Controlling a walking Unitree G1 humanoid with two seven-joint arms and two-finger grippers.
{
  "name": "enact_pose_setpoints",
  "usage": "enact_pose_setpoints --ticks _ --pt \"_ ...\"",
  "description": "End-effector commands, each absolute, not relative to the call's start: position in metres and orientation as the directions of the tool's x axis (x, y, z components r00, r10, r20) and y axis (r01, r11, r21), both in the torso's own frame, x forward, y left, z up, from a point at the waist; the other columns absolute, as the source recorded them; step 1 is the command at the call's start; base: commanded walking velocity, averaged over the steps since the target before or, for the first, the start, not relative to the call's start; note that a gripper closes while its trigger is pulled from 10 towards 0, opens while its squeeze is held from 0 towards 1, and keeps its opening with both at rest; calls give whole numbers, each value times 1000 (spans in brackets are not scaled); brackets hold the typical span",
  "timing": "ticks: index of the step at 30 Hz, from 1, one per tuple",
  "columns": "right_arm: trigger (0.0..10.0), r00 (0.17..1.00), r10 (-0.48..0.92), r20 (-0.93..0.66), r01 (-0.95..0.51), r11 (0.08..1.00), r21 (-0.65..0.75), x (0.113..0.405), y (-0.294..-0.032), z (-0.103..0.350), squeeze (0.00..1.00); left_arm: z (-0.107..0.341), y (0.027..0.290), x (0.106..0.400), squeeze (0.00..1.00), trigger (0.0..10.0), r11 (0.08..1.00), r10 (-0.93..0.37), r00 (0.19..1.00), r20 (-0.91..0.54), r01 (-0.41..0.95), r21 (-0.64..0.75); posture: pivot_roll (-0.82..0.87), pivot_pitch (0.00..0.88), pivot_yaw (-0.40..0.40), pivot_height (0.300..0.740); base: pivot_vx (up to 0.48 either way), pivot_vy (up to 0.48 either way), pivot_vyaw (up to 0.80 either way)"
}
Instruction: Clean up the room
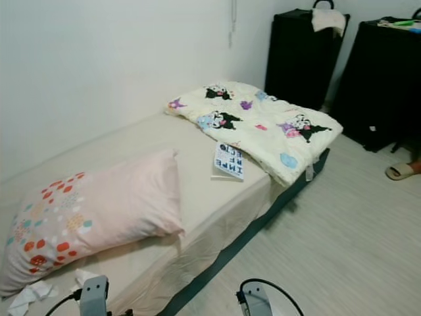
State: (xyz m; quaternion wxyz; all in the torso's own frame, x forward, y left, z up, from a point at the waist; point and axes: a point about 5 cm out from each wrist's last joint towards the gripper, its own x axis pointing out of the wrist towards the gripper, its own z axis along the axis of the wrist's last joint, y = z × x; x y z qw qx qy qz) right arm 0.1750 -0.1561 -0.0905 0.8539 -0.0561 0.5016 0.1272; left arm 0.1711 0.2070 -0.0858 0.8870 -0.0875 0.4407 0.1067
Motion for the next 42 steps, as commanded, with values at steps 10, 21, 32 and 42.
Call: enact_pose_setpoints --ticks 10,21,32,42 --pt "10000 417 139 -898 -312 950 3 164 -170 -95 0 -87 206 169 0 10000 968 98 576 -812 -245 -57 -53 0 -12 740 0 0 639" --pt "10000 408 145 -901 -327 945 4 161 -170 -96 0 -88 204 167 0 10000 967 71 575 -815 -241 -85 -51 0 -17 740 0 0 737" --pt "10000 419 104 -902 -298 954 -29 160 -170 -96 0 -89 204 166 0 10000 966 74 571 -818 -245 -84 -53 0 -12 740 0 0 655" --pt "10000 409 76 -909 -287 957 -49 159 -175 -97 0 -86 200 172 0 10000 970 27 600 -800 -209 -123 -51 0 -10 740 0 0 0"
